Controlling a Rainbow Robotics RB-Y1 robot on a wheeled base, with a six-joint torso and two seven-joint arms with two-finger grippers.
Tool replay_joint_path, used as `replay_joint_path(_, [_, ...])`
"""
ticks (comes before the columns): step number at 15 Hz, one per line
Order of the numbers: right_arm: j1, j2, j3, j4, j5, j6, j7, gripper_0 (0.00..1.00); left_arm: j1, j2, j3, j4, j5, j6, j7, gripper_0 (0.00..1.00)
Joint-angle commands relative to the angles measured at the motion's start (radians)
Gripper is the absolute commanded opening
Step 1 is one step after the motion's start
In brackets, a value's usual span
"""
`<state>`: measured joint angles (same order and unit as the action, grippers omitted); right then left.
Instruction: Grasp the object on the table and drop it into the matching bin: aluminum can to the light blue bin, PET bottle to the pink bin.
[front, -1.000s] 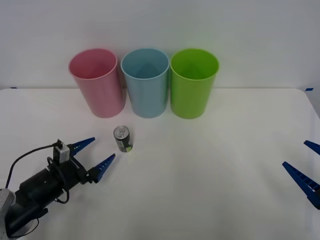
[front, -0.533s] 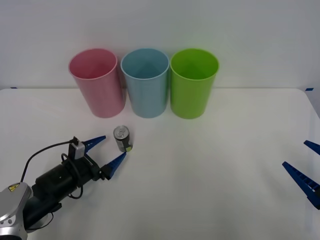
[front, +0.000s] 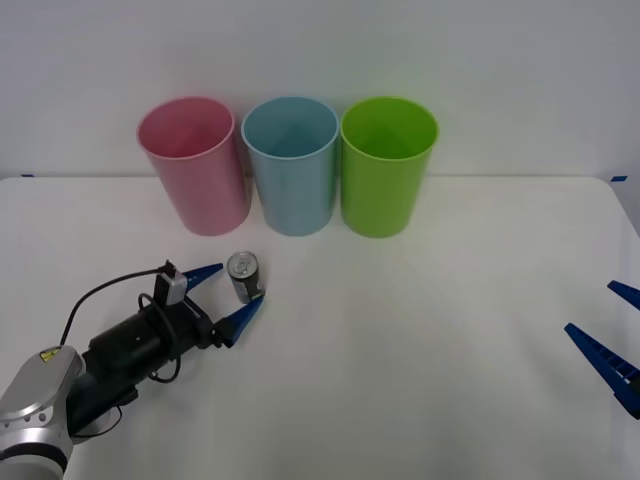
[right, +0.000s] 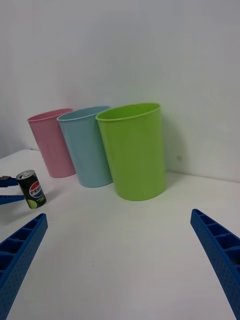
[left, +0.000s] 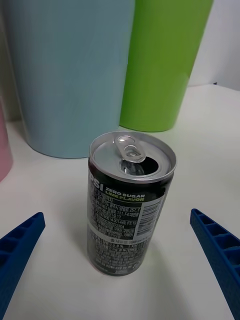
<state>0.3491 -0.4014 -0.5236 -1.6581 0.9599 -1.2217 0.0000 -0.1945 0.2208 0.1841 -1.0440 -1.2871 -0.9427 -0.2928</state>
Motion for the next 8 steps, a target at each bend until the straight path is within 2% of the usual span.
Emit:
replay_joint_path(1, [0.000, 0.000, 0.000, 0.000, 0.000, 0.000, 0.000, 1.00, -0.016, 0.000, -0.026, 0.009, -0.001, 0.028, 0.000, 1.00])
replay_joint_path(8, [0.000, 0.000, 0.000, 0.000, 0.000, 0.000, 0.000, 1.00, -0.034, -0.023, -0.063, 0.009, -0.014, 0.076, 0.004, 1.00])
